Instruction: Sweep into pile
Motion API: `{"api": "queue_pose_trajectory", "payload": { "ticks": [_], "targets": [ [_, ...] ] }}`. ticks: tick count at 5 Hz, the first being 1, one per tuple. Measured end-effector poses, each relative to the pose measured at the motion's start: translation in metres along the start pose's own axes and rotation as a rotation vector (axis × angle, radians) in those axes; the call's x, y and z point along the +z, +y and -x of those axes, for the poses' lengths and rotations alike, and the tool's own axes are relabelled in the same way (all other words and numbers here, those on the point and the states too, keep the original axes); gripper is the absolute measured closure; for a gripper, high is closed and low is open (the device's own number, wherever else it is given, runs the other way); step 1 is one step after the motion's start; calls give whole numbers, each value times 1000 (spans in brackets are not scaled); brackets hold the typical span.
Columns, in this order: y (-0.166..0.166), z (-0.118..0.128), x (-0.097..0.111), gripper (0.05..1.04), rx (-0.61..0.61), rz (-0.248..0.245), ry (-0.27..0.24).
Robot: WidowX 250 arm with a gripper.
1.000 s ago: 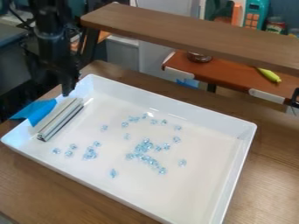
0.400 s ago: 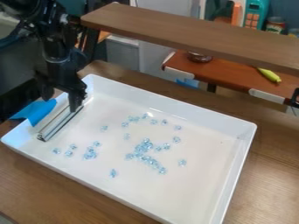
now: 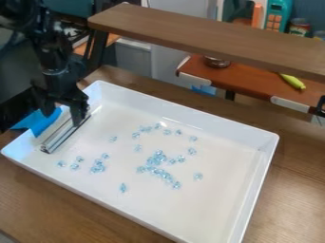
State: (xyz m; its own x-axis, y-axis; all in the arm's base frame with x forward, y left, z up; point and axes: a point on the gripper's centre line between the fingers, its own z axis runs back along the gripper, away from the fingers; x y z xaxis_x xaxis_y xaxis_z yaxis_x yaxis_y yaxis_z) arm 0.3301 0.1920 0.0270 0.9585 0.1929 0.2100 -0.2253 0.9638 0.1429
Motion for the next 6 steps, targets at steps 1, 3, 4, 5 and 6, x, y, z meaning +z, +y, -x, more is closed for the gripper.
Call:
{"api": "queue_pose_trajectory", "payload": {
  "ticks": [1, 3, 4, 5, 6],
  "targets": [
    [7, 2, -5, 83, 27, 36, -1],
    [11, -1, -15, 83, 49, 44, -18],
    [10, -3, -15, 83, 57, 54, -32],
    [9, -3, -16, 83, 54, 60, -37],
    [6, 1, -18, 83, 59, 67, -28]
  ]
}}
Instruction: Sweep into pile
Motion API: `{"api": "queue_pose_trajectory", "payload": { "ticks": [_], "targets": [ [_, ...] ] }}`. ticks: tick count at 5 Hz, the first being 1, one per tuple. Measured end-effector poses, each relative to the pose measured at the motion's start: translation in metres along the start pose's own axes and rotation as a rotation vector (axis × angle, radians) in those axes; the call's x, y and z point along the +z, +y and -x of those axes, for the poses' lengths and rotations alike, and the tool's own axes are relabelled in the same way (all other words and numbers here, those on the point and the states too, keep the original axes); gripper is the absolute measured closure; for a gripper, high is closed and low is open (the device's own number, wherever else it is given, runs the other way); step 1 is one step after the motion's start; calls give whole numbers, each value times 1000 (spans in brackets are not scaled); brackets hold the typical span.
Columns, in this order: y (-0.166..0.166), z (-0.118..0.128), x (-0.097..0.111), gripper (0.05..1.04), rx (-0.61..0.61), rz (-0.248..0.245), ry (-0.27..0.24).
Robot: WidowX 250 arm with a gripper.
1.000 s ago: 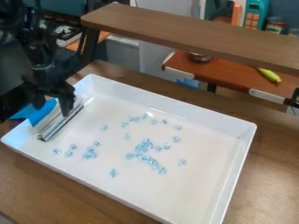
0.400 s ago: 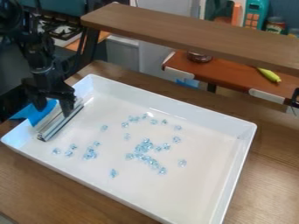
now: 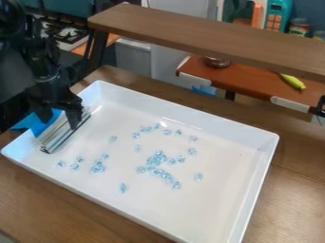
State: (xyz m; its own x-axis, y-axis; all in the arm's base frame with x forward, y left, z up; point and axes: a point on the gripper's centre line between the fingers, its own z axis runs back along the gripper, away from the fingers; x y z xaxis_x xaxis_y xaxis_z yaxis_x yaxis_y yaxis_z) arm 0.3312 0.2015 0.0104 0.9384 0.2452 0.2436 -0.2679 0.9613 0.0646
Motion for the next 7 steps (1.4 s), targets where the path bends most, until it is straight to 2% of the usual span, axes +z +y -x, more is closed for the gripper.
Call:
{"api": "queue_pose_trajectory", "payload": {
  "ticks": [2, 3, 5, 6, 7],
  "targets": [
    [-4, 1, -2, 83, 10, -8, -2],
    [-3, -2, -2, 83, 3, -32, -14],
    [-1, 6, -11, 118, -37, -75, 13],
    [-2, 14, -16, 425, -56, -78, 33],
    [-3, 27, -20, 691, -72, -63, 61]
  ]
}}
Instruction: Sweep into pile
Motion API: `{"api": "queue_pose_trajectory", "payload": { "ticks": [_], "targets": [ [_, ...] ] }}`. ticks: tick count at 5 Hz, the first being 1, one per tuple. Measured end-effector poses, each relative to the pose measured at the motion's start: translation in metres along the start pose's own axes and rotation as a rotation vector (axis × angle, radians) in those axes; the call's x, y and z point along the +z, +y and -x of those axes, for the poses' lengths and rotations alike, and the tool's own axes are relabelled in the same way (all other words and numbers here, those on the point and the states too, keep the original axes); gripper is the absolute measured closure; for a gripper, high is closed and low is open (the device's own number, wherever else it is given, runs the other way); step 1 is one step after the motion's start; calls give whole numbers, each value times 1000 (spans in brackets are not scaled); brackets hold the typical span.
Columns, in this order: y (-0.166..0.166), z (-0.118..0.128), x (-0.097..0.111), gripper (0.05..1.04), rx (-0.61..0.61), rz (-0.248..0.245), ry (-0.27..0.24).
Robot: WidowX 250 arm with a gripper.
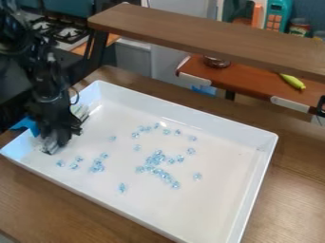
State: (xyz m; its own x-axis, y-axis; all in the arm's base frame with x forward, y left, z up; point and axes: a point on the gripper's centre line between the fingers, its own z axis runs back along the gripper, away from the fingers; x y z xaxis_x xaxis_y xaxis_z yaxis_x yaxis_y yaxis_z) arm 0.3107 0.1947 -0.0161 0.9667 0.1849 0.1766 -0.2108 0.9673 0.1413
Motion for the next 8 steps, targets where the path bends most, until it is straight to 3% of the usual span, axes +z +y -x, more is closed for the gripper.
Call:
{"api": "queue_pose_trajectory", "payload": {
  "ticks": [4, 6, 7, 8],
  "targets": [
    [-28, 23, 4, 700, -84, 17, 19],
    [-71, 34, 12, 700, -95, 69, 79],
    [-98, 40, 19, 700, -112, 102, 83],
    [-114, 44, 20, 700, -139, 97, 63]
  ]
}}
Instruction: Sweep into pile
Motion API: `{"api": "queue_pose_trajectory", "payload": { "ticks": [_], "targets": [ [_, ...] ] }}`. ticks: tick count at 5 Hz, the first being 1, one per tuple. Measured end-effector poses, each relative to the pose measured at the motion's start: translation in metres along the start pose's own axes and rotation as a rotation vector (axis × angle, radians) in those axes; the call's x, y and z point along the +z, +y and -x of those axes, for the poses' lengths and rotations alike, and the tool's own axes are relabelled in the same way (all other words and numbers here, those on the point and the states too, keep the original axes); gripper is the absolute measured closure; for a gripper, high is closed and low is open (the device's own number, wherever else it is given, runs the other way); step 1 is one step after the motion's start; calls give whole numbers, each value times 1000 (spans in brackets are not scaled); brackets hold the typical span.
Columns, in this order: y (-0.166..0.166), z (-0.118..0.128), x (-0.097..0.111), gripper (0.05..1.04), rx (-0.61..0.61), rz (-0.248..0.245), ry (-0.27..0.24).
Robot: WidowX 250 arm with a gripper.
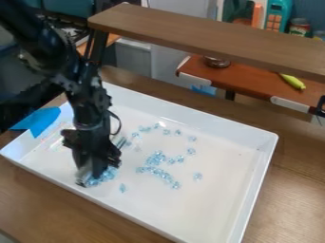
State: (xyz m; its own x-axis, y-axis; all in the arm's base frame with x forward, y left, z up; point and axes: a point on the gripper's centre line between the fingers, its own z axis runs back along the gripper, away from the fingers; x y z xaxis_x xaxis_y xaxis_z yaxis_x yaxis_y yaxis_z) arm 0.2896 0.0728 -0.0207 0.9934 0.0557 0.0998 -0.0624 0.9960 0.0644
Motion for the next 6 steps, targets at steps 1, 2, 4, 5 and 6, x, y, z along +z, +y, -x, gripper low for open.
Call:
{"api": "queue_pose_trajectory", "payload": {
  "ticks": [1, 2, 4, 5, 6],
  "targets": [
    [-25, 1, 1, 700, -36, 6, -25],
    [-54, 4, 4, 700, -60, 34, -27],
    [-111, 1, 15, 700, -69, 122, -2],
    [-143, -5, 26, 700, -76, 169, -2],
    [-167, -6, 35, 700, -112, 187, -1]
  ]
}}
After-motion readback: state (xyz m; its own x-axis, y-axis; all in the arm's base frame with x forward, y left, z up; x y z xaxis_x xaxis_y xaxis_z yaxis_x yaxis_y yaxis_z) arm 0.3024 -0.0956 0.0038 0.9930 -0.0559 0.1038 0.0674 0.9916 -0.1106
